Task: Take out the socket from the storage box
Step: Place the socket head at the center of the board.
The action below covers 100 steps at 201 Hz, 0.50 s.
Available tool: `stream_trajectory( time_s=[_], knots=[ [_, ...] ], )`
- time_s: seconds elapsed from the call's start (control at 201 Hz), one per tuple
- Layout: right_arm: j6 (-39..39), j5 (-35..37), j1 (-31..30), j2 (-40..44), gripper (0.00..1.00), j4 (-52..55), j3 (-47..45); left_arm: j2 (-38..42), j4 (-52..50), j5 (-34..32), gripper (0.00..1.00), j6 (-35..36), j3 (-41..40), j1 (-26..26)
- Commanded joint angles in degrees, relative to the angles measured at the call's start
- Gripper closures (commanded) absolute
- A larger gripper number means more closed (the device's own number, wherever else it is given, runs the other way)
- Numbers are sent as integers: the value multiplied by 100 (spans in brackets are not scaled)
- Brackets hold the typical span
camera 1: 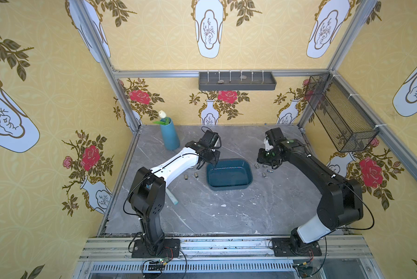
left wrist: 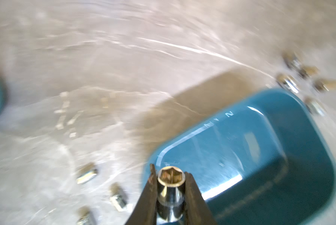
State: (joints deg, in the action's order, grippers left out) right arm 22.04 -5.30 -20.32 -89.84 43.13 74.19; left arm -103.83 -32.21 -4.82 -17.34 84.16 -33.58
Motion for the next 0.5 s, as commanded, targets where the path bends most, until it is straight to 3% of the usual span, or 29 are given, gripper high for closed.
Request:
stream_trajectory(
  time_s=[0.0,0.214,0.493],
  knots=[
    [-33,273,159,226,61,-308,-169,-174,21,-228,76,-395,3,297],
    [-18,529,440,573,58,-609,-590,-829,27,-177,76,-699,26,524],
    [-61,986,562,848,50,-813,-930,-1107,272,-175,75,-851,-381,535]
  ],
)
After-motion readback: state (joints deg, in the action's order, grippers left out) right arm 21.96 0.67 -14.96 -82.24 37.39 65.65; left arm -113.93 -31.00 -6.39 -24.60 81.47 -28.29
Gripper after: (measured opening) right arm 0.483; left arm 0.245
